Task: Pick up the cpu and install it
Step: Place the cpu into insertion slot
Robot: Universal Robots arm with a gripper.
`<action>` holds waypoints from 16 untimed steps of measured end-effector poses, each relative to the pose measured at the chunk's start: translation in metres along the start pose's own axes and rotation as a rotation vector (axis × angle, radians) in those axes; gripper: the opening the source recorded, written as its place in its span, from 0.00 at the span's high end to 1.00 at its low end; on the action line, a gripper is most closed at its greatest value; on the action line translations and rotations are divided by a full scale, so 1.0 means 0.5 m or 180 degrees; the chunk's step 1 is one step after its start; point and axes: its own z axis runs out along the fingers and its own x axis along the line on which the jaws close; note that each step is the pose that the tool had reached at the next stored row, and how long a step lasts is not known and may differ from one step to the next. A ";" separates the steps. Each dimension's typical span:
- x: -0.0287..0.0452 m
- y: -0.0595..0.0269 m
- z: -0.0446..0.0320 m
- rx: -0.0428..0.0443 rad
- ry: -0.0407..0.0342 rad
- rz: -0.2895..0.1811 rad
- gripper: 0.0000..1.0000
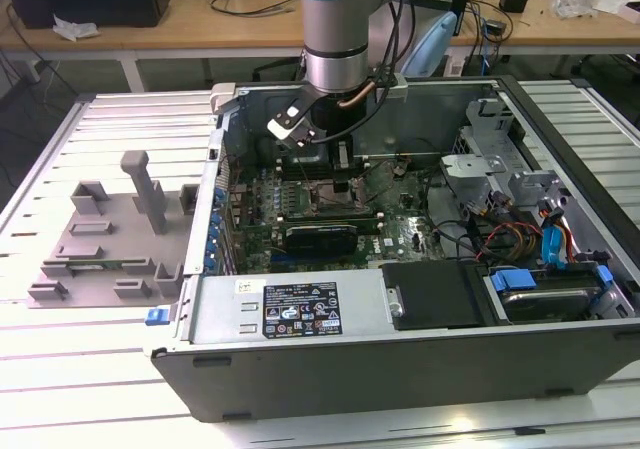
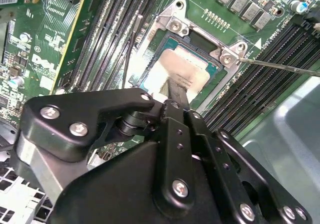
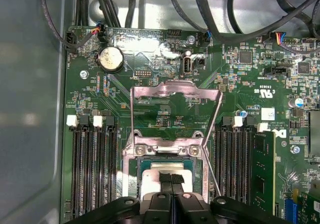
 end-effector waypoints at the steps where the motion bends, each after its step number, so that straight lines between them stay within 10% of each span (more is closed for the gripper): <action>1: 0.000 0.000 0.000 0.0000 0.0000 0.0000 0.89; 16: 0.001 -0.015 0.020 -0.0009 0.0021 0.0002 0.89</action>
